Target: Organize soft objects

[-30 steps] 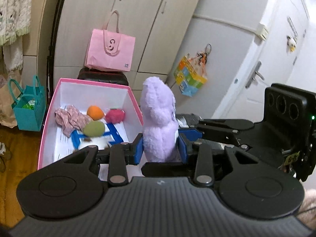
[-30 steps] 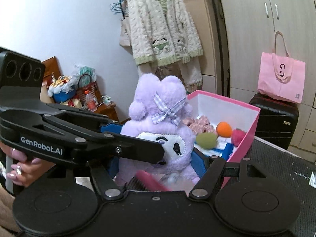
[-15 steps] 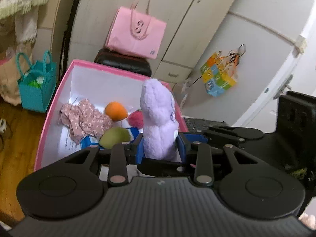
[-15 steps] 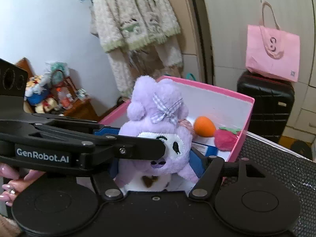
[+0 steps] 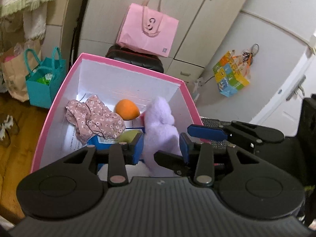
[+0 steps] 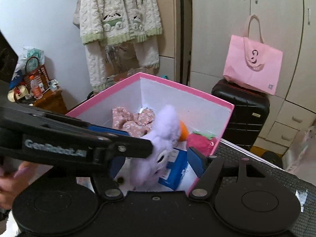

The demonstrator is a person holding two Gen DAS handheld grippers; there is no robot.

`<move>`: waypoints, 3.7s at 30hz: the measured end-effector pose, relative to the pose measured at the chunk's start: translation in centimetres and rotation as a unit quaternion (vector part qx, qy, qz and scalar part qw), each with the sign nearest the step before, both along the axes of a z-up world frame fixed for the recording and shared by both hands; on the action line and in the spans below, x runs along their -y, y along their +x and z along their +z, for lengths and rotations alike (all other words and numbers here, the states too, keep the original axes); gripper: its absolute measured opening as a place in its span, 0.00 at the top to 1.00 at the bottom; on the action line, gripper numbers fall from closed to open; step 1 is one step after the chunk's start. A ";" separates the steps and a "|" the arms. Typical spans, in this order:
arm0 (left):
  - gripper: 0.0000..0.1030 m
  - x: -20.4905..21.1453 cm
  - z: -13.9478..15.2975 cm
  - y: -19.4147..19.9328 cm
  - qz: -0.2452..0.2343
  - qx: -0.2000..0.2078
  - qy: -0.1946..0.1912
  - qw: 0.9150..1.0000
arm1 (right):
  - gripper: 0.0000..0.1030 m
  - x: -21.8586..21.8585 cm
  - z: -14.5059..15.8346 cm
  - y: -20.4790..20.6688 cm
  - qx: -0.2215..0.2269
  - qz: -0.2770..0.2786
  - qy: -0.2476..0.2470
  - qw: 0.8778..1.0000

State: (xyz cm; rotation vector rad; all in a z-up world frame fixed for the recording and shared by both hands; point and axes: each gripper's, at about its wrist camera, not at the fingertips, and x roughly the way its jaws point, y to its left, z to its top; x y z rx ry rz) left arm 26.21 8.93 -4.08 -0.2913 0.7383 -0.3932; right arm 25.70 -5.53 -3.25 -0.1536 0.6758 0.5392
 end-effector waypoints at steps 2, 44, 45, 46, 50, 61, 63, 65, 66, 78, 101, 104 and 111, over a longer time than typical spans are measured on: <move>0.61 -0.1 0.2 -0.7 0.005 0.006 0.007 1.000 | 0.28 0.5 0.1 -0.4 -0.001 0.006 0.012 1.000; 0.22 5.2 5.3 -21.1 0.053 0.197 0.107 0.973 | 0.22 10.2 5.3 -21.1 0.147 -0.064 0.075 0.984; 0.21 5.2 5.3 -21.4 0.055 0.199 0.108 0.973 | 0.21 10.2 5.3 -21.3 0.149 -0.069 0.072 0.984; 0.18 5.3 5.3 -21.6 0.056 0.203 0.108 0.972 | 0.20 10.4 5.3 -21.7 0.153 -0.079 0.069 0.983; 0.08 5.6 5.2 -22.2 0.072 0.209 0.110 0.969 | 0.10 10.8 5.0 -22.6 0.159 -0.103 0.063 0.980; 0.00 7.1 3.5 -22.7 0.094 0.186 0.144 0.967 | 0.01 10.3 4.0 -24.4 0.141 -0.183 -0.002 0.973; 0.00 6.9 3.4 -23.1 0.110 0.180 0.148 0.966 | 0.01 10.7 4.0 -25.3 0.156 -0.203 -0.008 0.967; 0.00 6.6 3.5 -23.4 0.124 0.173 0.152 0.965 | 0.01 11.3 4.1 -25.9 0.156 -0.214 -0.005 0.964; 0.00 6.5 3.6 -23.7 0.128 0.174 0.154 0.964 | 0.01 11.8 4.2 -26.1 0.149 -0.218 0.005 0.964; 0.00 7.0 3.1 -24.9 0.131 0.172 0.192 0.957 | 0.01 13.2 3.4 -27.2 0.145 -0.261 0.035 0.954; 0.00 7.7 2.2 -26.0 0.170 0.197 0.231 0.937 | 0.01 12.7 2.9 -29.2 0.187 -0.269 0.034 0.944; 0.00 7.7 2.2 -26.2 0.172 0.202 0.229 0.936 | 0.01 12.6 2.9 -29.3 0.191 -0.272 0.029 0.943; 0.00 7.7 2.1 -26.5 0.172 0.209 0.225 0.936 | 0.01 12.5 2.6 -29.4 0.199 -0.281 0.017 0.939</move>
